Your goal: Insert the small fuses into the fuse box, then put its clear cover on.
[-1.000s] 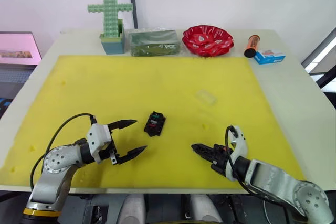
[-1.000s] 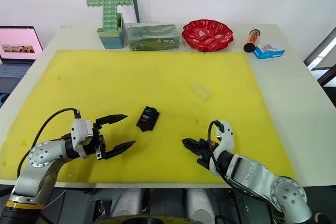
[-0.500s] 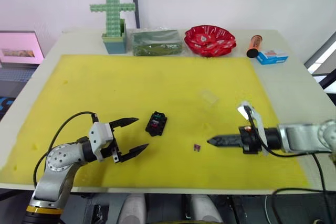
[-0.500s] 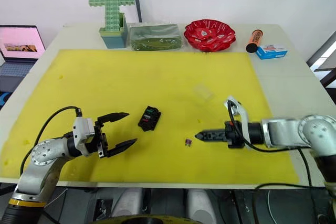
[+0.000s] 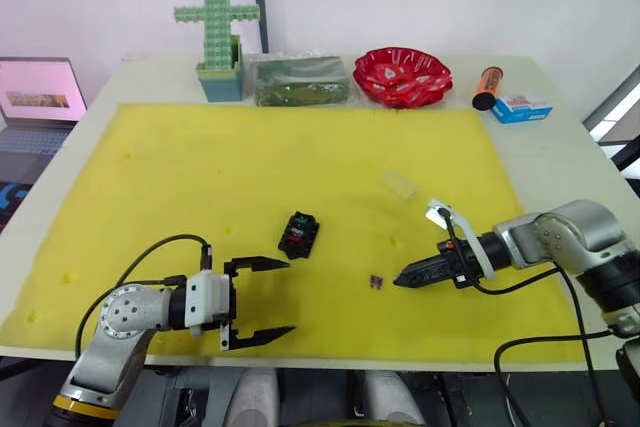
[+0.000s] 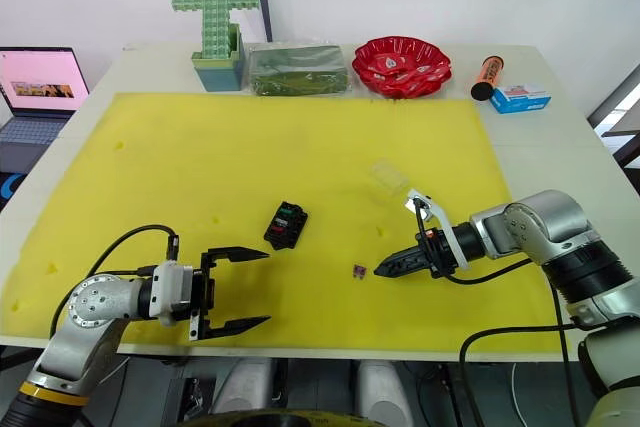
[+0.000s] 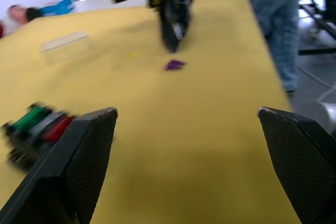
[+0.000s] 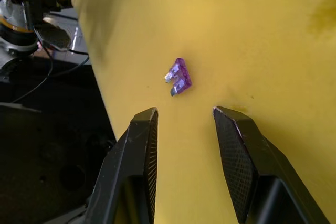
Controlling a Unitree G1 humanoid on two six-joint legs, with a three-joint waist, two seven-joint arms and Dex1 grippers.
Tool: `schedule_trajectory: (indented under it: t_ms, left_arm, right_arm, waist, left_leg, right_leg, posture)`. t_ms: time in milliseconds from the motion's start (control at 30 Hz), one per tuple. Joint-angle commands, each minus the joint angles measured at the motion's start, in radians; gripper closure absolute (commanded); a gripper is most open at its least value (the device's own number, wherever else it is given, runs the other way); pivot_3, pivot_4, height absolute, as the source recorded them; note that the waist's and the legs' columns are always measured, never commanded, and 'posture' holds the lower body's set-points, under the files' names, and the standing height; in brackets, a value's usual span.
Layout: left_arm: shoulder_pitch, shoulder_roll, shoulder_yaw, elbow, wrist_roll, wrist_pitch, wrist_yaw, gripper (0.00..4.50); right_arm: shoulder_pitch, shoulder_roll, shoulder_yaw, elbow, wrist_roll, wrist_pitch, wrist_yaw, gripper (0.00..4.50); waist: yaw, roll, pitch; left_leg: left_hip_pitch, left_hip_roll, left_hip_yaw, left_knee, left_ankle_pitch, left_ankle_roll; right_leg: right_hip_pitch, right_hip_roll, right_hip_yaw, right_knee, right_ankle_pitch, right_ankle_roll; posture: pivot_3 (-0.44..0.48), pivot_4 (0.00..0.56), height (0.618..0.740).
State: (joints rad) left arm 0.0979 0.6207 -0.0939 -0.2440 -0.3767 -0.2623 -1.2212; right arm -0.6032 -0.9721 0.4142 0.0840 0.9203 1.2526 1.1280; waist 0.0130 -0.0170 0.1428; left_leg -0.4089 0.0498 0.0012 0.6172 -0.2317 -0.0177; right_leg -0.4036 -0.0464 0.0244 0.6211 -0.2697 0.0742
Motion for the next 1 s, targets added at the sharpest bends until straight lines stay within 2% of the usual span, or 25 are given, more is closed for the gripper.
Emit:
schedule_trajectory:
  t_ms: [33,433,700,1000]
  left_arm:
    - [-0.025,0.0,-0.007,-0.002,0.008,-0.029,-0.001,0.0]
    - [-0.041,0.003,-0.008,-0.024,-0.008,0.012,0.036,0.0]
    - [-0.037,0.006,-0.005,-0.029,-0.006,0.017,0.04,0.0]
    - [-0.024,0.006,0.0,-0.009,-0.004,-0.002,0.037,0.0]
  right_arm:
    - [-0.011,0.026,-0.028,0.01,-0.035,0.017,0.034,2.77]
    - [-0.068,0.16,-0.076,0.125,-0.105,0.108,0.053,2.77]
    - [-0.055,0.153,-0.043,0.09,-0.151,0.1,0.114,2.77]
    - [-0.051,0.174,-0.065,0.094,-0.162,0.119,0.125,2.77]
  waist:
    - [-0.001,0.0,0.0]
    - [-0.004,0.0,0.0]
    - [-0.004,0.0,0.0]
    - [-0.002,0.0,0.0]
  left_leg:
    - [0.0,0.0,0.0,0.0,0.0,0.0]
    - [0.001,0.0,0.0,0.001,0.0,0.0]
    - [0.001,0.0,0.0,0.001,0.0,0.0]
    - [0.001,0.0,0.0,0.001,0.0,0.0]
  right_leg:
    - [0.0,0.0,0.0,0.0,0.0,0.0]
    - [-0.001,0.001,0.0,0.007,0.0,0.0]
    - [-0.001,0.001,0.0,0.007,0.0,0.001]
    - [-0.001,0.001,0.0,0.007,0.0,0.001]
  posture:
    - [0.0,0.15,0.74]
    - [0.0,0.15,0.74]
    - [0.0,0.15,0.74]
    - [0.0,0.15,0.74]
